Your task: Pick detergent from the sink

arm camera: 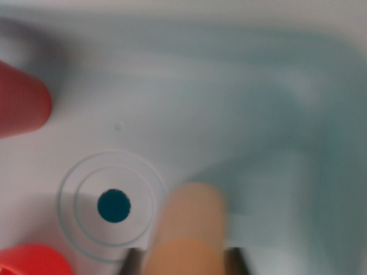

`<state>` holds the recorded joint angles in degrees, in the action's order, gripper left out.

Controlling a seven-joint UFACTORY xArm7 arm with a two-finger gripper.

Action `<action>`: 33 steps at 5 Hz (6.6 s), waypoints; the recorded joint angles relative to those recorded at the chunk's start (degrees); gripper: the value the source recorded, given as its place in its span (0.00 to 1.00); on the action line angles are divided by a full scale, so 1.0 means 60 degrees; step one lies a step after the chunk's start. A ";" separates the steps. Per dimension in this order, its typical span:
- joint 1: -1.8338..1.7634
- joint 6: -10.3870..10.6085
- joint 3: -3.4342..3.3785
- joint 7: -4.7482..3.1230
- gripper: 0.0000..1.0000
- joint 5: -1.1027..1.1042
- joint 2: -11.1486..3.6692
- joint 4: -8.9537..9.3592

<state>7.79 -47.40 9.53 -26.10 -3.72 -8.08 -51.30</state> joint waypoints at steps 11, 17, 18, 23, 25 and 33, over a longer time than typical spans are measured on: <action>-0.0009 -0.1025 0.0000 0.0076 1.00 0.0077 0.0311 -0.0720; -0.0019 -0.2188 0.0001 0.0161 1.00 0.0164 0.0663 -0.1538; -0.0023 -0.2625 0.0001 0.0194 1.00 0.0197 0.0796 -0.1845; -0.0031 -0.3527 0.0001 0.0260 1.00 0.0265 0.1069 -0.2478; -0.0035 -0.3974 0.0001 0.0293 1.00 0.0298 0.1205 -0.2793; -0.0048 -0.5554 0.0002 0.0409 1.00 0.0417 0.1684 -0.3903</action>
<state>7.50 -80.72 9.54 -23.64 -1.22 2.03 -74.71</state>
